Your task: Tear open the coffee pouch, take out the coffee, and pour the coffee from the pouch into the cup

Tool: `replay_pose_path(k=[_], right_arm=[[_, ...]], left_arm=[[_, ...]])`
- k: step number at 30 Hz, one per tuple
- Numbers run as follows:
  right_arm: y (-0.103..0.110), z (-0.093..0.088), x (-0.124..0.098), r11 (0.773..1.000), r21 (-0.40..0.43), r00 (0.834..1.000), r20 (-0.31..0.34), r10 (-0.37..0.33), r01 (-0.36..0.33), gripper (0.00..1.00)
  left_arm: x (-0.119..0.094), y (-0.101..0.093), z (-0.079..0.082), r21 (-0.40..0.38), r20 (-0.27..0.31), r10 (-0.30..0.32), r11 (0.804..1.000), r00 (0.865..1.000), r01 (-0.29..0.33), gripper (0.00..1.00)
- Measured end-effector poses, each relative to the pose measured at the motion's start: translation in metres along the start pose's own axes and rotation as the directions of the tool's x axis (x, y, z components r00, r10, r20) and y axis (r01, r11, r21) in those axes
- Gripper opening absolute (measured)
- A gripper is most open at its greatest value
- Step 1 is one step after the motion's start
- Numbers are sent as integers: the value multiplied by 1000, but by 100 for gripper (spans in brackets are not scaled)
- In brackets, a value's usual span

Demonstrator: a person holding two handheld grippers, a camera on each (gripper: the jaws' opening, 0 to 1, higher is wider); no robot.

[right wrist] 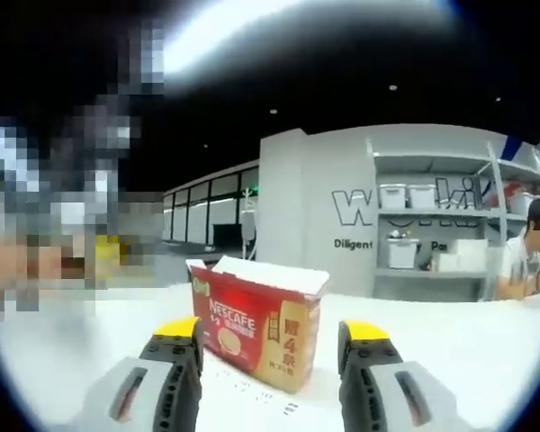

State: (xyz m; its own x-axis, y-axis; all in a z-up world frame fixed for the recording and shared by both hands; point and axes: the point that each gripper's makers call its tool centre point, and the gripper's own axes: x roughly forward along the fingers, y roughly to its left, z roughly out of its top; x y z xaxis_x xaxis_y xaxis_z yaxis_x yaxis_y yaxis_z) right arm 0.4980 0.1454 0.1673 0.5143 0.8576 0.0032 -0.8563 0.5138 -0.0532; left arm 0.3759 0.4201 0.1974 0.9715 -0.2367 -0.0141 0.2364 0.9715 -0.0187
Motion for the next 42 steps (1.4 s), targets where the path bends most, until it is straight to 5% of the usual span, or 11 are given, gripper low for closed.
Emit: replay_pose_path(k=[11, 13, 18, 20, 27, 31, 32, 35, 37, 40, 42], right_arm=[[14, 12, 7, 971, -105, 972, -119, 201, -213, 62], [19, 8, 10, 951, -114, 950, -168, 265, -286, 63], [19, 7, 14, 920, -160, 915, -257, 311, -358, 62], [19, 6, 16, 909, -184, 903, -295, 312, -374, 60], [4, 4, 27, 877, -277, 859, -450, 243, -393, 52], [-10, 6, 36, 863, -341, 842, -515, 161, -373, 41], [-12, 12, 42, 848, -370, 842, -518, 149, -378, 40], [-9, 14, 45, 835, -380, 825, -547, 143, -398, 40], [-6, 12, 49, 787, -433, 795, -596, 118, -441, 40], [0, 10, 53, 747, -465, 774, -625, 104, -476, 40], [1, 7, 57, 719, -484, 758, -646, 92, -500, 38]], left_arm=[[13, -10, 9, 77, -71, -134, 987, 988, 140, 75], [18, -17, 8, 64, -120, -193, 977, 974, 202, 75], [32, -24, 8, 135, -215, -238, 953, 947, 270, 74], [38, -28, 7, 157, -263, -269, 936, 926, 316, 72], [62, -21, -7, 331, -459, -196, 867, 867, 371, 67], [69, -13, -15, 350, -547, -142, 857, 825, 379, 59], [78, -13, -14, 380, -547, -140, 837, 825, 394, 59], [82, -14, -15, 397, -566, -126, 824, 815, 403, 59], [85, -17, -16, 414, -579, -126, 806, 806, 423, 57], [97, -11, -20, 489, -614, -81, 742, 785, 458, 54], [97, -8, -27, 506, -648, -39, 725, 761, 468, 52]])
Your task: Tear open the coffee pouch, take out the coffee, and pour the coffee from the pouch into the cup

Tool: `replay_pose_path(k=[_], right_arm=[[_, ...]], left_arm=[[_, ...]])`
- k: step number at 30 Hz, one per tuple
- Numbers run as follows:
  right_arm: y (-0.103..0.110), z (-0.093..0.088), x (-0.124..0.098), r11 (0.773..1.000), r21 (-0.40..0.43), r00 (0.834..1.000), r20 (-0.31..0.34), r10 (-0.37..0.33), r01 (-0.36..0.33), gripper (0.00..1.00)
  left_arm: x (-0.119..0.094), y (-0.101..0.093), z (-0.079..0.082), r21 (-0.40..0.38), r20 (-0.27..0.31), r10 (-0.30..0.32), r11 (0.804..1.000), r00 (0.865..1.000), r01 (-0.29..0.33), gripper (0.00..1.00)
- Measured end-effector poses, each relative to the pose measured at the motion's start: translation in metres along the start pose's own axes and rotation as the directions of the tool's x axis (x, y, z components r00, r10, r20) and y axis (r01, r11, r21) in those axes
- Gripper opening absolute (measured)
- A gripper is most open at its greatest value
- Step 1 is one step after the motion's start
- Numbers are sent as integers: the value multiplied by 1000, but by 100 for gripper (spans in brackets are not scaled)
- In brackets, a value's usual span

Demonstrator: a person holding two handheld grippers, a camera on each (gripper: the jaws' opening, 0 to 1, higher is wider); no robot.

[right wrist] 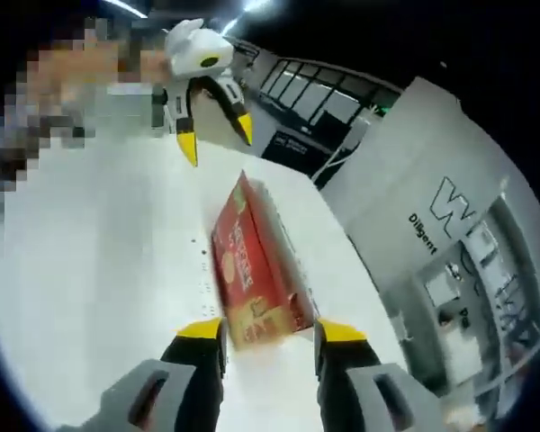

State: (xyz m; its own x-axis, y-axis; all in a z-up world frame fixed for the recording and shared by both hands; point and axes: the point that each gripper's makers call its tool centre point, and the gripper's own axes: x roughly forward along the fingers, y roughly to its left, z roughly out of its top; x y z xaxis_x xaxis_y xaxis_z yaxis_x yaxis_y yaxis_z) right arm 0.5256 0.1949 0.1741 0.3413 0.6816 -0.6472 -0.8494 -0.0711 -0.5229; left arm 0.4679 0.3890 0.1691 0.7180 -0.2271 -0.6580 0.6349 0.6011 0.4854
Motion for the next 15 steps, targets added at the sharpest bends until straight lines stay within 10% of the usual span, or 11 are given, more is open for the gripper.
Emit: replay_pose_path(k=[15], right_arm=[[-8, -10, 52, 976, -200, 984, -170, 46, -81, 30]], left_arm=[[41, 6, -4, 188, -158, -36, 980, 987, 66, 41]])
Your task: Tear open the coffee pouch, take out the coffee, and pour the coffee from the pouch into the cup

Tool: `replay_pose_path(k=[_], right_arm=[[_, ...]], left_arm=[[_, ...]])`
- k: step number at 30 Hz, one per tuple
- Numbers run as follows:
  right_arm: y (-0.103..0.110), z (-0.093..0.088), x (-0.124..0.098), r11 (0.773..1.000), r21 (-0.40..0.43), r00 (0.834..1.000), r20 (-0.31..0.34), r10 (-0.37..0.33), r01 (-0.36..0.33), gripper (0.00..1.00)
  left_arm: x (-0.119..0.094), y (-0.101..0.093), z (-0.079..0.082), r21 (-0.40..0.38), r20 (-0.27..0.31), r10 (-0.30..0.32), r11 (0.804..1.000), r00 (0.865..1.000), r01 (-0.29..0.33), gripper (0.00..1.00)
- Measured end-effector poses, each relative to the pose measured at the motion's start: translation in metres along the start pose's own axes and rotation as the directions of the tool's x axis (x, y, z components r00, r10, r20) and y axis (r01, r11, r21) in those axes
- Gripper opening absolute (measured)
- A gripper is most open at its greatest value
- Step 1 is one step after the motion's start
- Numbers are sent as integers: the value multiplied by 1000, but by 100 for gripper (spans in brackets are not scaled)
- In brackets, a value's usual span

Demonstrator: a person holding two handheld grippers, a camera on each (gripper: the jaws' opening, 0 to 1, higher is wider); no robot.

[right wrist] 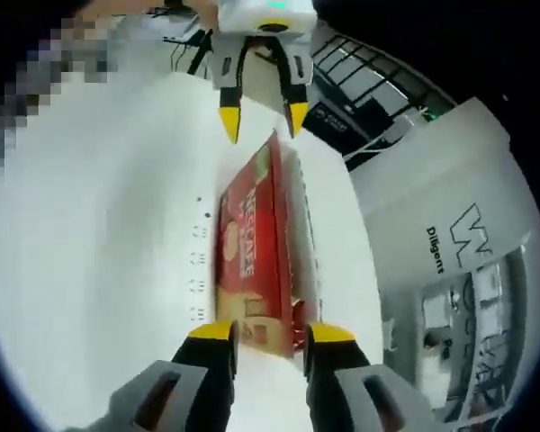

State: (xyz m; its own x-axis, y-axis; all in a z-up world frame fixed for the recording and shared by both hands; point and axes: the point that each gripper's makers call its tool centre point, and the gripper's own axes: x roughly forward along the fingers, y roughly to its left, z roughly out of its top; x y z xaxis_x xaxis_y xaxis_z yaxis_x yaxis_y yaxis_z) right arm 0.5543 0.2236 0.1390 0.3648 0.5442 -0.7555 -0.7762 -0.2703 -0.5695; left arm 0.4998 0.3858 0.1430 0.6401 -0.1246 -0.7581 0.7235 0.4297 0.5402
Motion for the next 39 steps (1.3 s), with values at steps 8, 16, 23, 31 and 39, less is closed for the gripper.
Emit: replay_pose_path(k=[8, 16, 23, 31, 39], right_arm=[[-8, -8, 18, 999, -17, 999, -41, 29, -30, 30], [5, -11, 25, 997, -24, 995, -77, 67, -69, 25], [14, -11, 22, 998, -31, 994, -87, 59, -61, 24], [24, -11, 19, 998, -51, 995, -93, 28, -33, 19], [38, -7, 8, 995, -84, 996, -67, -58, 52, 18]], left_arm=[[19, 6, -3, 3, -16, -25, 1000, 1000, 25, 39], [24, -4, -5, -21, -17, -43, 999, 999, 43, 27], [29, -20, -8, 18, -24, -45, 999, 999, 45, 27], [17, -30, -5, 57, -8, 9, 998, 1000, -9, 17], [6, -51, -3, 128, -22, 102, 987, 995, -98, 13]])
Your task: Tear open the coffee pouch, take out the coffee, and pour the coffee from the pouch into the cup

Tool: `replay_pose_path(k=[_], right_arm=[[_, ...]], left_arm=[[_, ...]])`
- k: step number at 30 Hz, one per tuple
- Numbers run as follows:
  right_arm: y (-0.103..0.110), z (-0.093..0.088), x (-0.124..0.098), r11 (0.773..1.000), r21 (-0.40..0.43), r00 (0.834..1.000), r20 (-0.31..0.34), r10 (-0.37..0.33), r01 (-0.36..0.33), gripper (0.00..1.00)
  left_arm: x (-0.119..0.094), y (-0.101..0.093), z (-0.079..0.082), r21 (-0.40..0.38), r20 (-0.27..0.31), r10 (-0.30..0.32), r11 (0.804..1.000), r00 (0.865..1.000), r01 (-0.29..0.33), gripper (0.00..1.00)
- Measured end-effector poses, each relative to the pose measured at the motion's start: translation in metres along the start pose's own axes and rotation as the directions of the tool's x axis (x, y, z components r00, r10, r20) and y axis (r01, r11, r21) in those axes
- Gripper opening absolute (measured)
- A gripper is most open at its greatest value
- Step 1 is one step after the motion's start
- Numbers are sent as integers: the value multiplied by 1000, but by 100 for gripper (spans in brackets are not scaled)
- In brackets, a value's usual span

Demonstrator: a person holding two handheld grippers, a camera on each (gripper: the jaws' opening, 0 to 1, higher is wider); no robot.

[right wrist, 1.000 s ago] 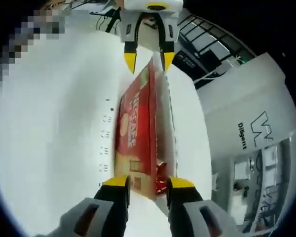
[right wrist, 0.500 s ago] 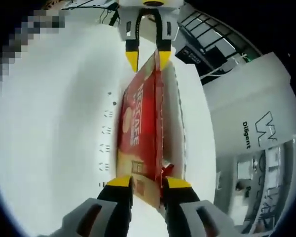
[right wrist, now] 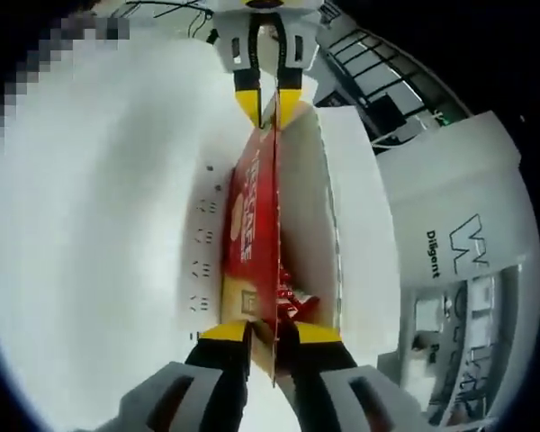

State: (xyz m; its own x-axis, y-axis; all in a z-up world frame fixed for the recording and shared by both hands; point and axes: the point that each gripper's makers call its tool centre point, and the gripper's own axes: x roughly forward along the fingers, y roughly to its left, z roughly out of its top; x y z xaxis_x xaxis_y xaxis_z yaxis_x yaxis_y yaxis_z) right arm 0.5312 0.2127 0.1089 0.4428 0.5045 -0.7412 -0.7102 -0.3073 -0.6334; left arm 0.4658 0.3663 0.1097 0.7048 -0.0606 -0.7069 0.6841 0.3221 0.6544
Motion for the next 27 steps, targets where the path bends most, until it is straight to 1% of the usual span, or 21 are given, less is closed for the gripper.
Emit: replay_pose_path(k=[4, 7, 8, 9, 11, 12, 14, 15, 18, 22, 23, 24, 26, 27], right_arm=[[9, 2, -4, 999, -15, 999, -4, -51, 50, 16], [18, 5, -8, 996, -16, 996, 1, -88, 88, 15], [19, 6, -5, 995, -18, 995, 4, -97, 97, 14], [19, 6, -4, 995, -18, 995, 5, -100, 100, 13], [30, 5, -2, 993, -4, 993, 11, -114, 114, 9], [36, 4, -1, 994, 7, 993, 12, -113, 113, 7], [41, 2, 0, 990, 2, 990, 21, -142, 142, 6], [42, 1, 1, 988, 10, 988, 28, -154, 154, 6], [45, 0, 1, 982, 25, 982, 43, -186, 185, 5], [48, -2, 6, 974, 33, 974, 44, -224, 223, 4], [49, -1, 6, 972, 49, 971, 49, -232, 230, 4], [54, 2, 4, 971, 50, 970, 50, -236, 234, 4], [59, 2, 7, 967, 11, 966, 41, -255, 254, 4], [61, 2, 8, 966, -1, 965, 40, -259, 259, 4]], left_arm=[[-7, -10, 0, -20, 9, 23, 1000, 1000, -23, 11], [-1, -9, 1, -35, 28, 29, 999, 999, -28, 8], [-1, -12, 2, -40, 33, 27, 999, 999, -25, 7], [-2, -19, 2, -36, 38, 23, 999, 999, -22, 6], [-2, -31, 4, -23, 42, 18, 1000, 999, -17, 4], [-3, -37, 6, -8, 51, 28, 1000, 998, -27, 4], [-4, -44, 6, 0, 47, 36, 999, 998, -36, 4], [-5, -45, 6, 13, 45, 56, 998, 997, -56, 4], [-6, -50, 5, 27, 38, 86, 996, 996, -87, 4], [-7, -55, 2, 45, 30, 138, 989, 990, -139, 4], [-7, -56, 0, 85, 15, 170, 982, 985, -171, 4], [-7, -59, -2, 97, 2, 178, 979, 984, -178, 4], [-7, -62, -3, 77, 0, 195, 978, 981, -195, 4], [-7, -62, -4, 48, 8, 203, 978, 979, -204, 4]])
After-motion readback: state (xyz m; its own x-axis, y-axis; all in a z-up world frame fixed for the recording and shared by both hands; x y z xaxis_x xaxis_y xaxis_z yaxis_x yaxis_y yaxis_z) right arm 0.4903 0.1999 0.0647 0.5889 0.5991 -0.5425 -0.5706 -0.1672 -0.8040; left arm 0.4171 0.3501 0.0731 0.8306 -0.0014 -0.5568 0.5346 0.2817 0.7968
